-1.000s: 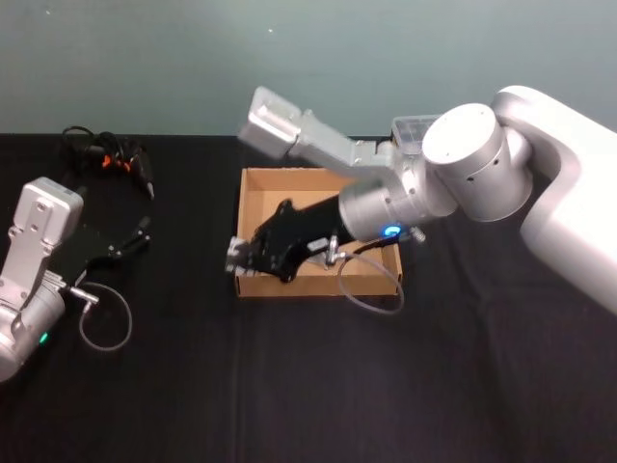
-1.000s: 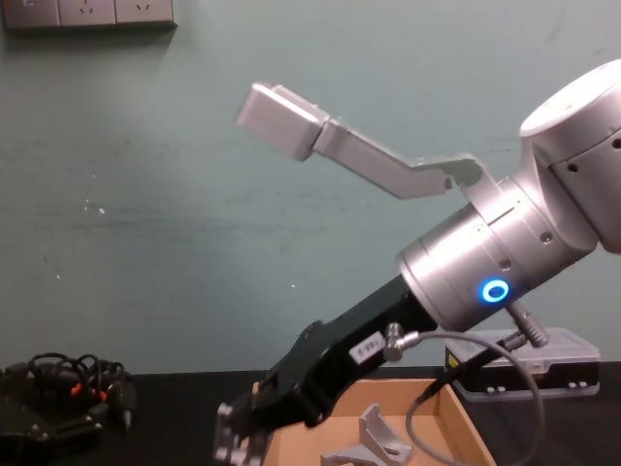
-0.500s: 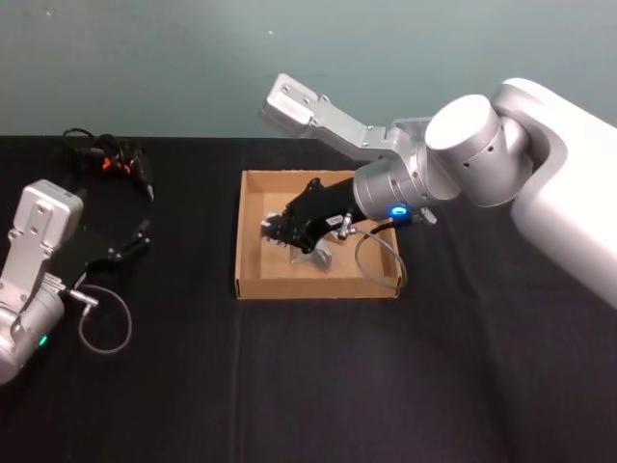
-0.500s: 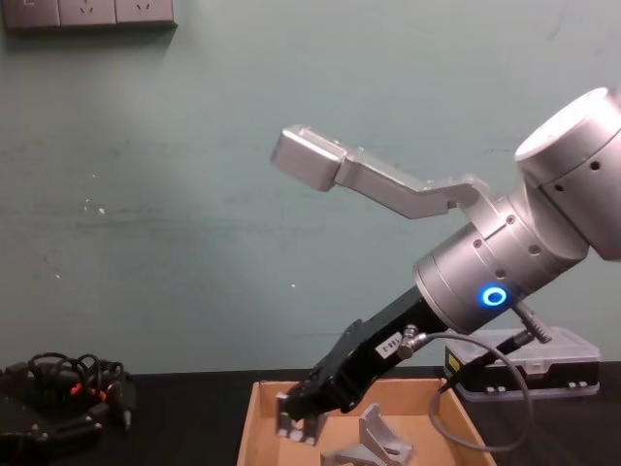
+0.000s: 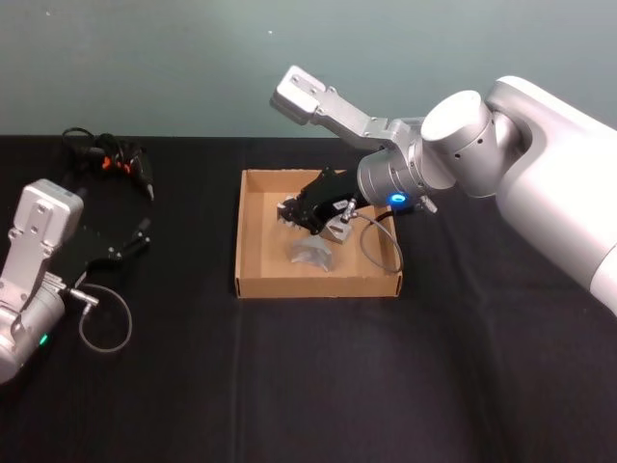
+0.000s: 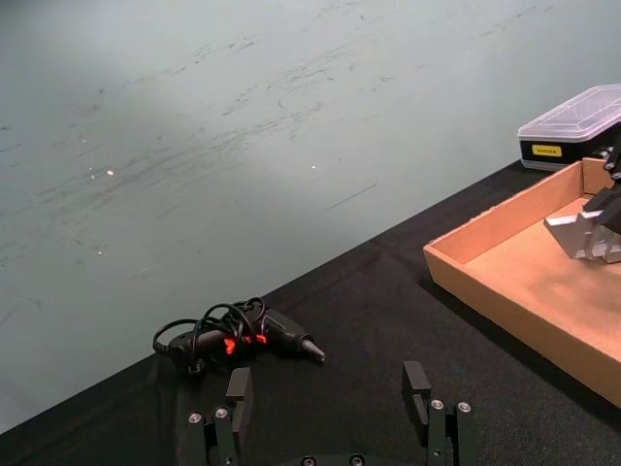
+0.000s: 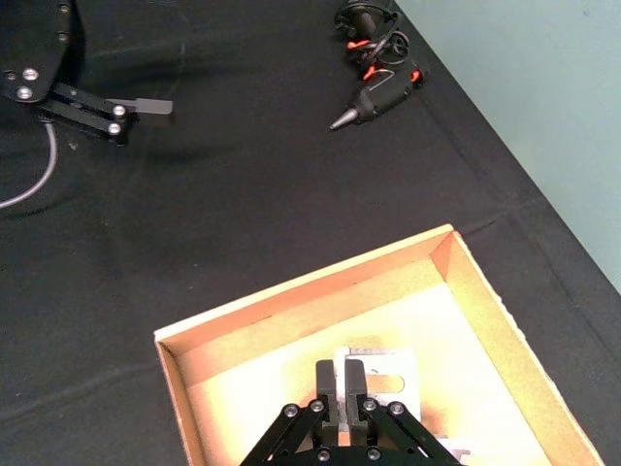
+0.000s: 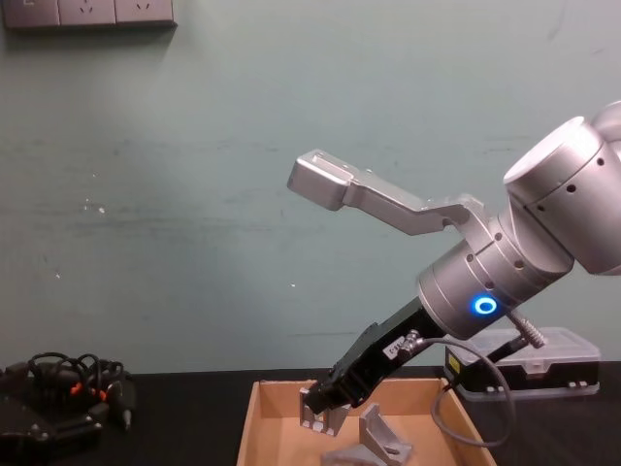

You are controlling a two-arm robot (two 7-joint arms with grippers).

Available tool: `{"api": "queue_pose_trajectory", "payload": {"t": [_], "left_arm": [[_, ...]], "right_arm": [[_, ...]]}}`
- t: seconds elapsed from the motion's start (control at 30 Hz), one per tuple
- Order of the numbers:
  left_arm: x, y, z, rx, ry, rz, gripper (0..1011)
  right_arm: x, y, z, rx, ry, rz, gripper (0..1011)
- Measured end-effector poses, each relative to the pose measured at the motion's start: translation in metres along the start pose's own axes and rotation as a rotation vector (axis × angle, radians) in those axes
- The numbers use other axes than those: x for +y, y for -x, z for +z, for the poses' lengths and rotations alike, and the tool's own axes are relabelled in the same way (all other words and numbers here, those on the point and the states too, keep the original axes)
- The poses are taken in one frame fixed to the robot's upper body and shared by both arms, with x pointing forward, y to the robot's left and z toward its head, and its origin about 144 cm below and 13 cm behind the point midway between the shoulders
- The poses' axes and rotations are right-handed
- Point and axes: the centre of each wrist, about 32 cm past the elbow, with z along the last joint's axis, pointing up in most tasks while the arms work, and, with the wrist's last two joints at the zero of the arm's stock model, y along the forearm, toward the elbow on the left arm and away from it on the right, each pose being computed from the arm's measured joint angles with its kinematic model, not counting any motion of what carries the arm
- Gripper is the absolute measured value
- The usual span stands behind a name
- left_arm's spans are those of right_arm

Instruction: Use one hand to pick up the angle iron from the table and place it into the box.

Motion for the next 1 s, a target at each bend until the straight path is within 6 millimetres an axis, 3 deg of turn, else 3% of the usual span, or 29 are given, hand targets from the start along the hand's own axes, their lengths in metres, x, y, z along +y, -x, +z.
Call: {"api": "queue_pose_trajectory", "payload": {"t": [0.7, 1.0], "left_arm": [[0.0000, 0.0000, 0.0000, 0.000, 0.000, 0.000, 1011], [0.0000, 0.0000, 0.0000, 0.000, 0.000, 0.000, 1012]], "right_arm": [[0.0050, -0.0063, -0.0055, 0.018, -0.009, -0.010, 64], [0.0049, -0.0058, -0.0051, 0.017, -0.007, -0.009, 282]]}}
